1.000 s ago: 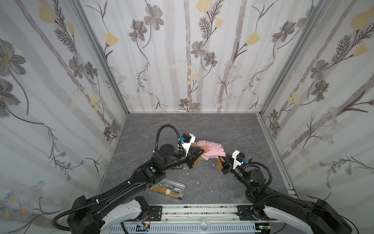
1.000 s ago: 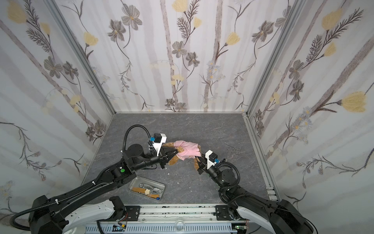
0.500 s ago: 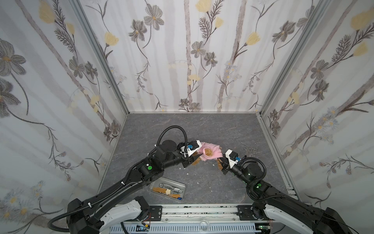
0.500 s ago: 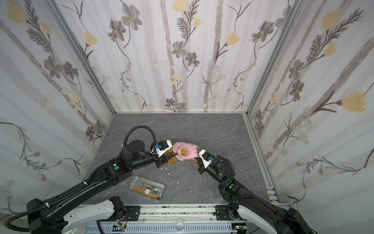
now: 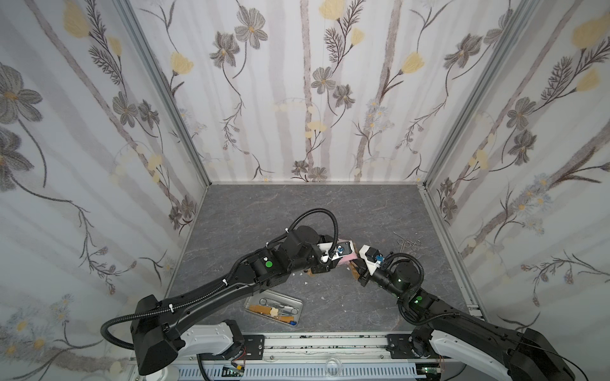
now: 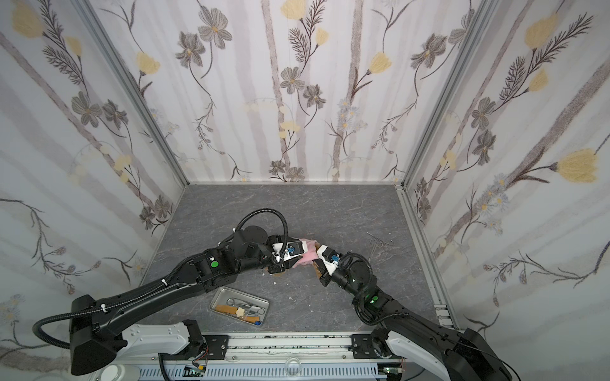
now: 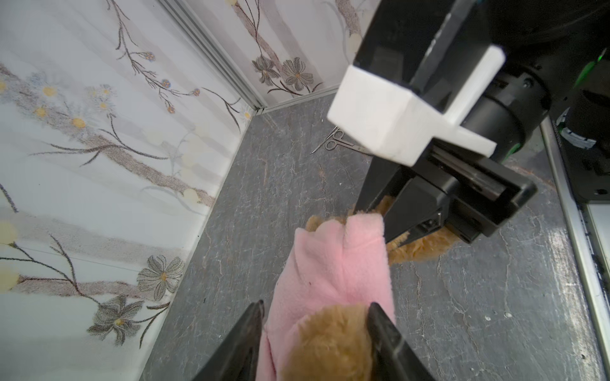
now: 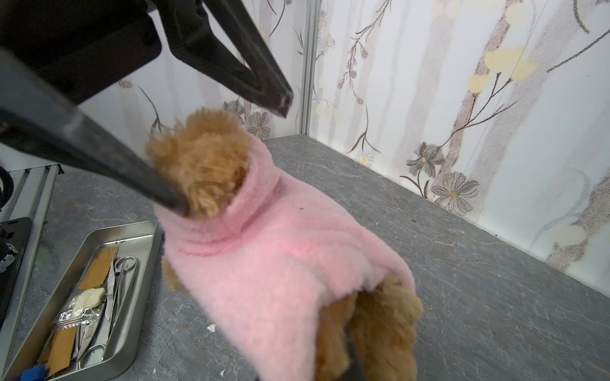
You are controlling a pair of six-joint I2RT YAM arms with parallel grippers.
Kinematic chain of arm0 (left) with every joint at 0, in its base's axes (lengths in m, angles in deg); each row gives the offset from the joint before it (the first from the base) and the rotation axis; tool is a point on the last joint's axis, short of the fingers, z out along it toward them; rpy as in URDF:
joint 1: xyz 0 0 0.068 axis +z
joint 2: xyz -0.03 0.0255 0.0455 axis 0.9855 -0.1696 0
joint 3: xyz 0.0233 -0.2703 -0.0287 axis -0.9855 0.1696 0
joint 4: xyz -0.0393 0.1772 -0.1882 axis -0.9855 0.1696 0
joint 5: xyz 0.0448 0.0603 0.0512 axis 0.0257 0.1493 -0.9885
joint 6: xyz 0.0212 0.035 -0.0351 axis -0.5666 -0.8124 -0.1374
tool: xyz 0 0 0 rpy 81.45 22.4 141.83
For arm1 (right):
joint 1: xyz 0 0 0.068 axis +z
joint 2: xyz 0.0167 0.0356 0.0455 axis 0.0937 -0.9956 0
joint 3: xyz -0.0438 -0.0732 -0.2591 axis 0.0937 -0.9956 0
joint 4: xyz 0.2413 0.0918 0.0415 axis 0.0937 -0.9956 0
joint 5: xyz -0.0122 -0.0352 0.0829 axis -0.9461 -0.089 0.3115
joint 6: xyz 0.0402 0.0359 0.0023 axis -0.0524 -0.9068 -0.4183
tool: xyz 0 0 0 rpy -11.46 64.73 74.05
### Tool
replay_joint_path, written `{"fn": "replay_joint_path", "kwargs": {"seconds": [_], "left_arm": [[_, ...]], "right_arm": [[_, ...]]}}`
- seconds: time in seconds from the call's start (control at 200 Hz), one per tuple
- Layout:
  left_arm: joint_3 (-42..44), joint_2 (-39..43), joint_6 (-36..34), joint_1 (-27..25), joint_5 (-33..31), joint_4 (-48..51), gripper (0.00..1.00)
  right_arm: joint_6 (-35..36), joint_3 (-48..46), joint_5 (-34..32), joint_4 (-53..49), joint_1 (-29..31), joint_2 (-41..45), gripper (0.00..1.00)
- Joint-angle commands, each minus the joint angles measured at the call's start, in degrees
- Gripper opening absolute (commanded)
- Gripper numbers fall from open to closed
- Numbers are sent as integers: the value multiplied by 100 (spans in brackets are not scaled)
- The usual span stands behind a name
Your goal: Dress the teddy bear
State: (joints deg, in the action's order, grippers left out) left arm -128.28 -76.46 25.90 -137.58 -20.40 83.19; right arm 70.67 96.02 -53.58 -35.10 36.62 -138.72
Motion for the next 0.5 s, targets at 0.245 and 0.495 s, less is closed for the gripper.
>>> {"fn": "replay_joint_path", "kwargs": {"seconds": [0.245,0.495], "left_arm": [[10,-81,129,-5,-56,55,16],[426,493,2788,203,-775,-2277,0]], "right_arm": [[-21,-3,-252,418,28,30,0],[-477,-382,-1099,1237,268,147,0]]}}
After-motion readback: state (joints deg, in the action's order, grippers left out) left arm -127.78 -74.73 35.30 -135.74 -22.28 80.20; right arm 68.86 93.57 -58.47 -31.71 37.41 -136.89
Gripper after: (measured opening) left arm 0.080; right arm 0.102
